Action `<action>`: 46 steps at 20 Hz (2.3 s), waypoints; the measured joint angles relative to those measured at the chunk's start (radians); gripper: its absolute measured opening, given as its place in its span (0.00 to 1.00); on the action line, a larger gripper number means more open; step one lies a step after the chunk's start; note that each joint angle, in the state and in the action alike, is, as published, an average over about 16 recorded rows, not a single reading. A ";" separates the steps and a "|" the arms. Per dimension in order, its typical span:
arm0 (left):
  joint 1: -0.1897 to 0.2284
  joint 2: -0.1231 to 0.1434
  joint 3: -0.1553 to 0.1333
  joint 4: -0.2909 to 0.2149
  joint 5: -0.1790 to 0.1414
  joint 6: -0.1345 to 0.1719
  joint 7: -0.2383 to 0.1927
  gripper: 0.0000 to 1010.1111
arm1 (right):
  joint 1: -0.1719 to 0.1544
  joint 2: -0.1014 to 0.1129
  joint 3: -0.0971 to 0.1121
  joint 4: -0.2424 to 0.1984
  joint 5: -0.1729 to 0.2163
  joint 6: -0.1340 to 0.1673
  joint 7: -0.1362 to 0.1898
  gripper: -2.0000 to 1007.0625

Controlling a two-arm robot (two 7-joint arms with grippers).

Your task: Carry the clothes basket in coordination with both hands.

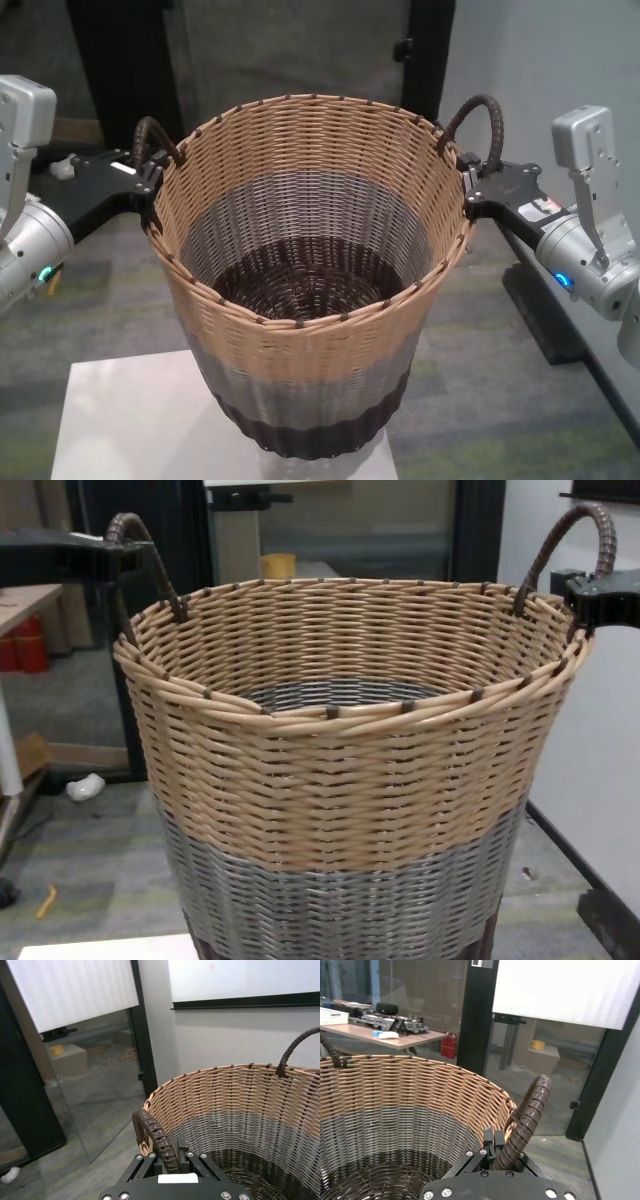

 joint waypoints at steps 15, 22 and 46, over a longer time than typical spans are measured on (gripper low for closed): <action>-0.016 -0.005 0.006 0.117 0.046 -0.086 -0.012 0.19 | 0.003 -0.007 -0.037 0.044 -0.032 -0.012 0.011 0.02; -0.016 -0.015 0.000 0.184 0.067 -0.127 -0.018 0.19 | 0.009 -0.019 -0.074 0.090 -0.056 -0.011 0.025 0.02; 0.010 -0.057 -0.025 0.266 0.084 -0.128 -0.010 0.19 | 0.036 -0.034 -0.122 0.184 -0.084 -0.006 0.062 0.02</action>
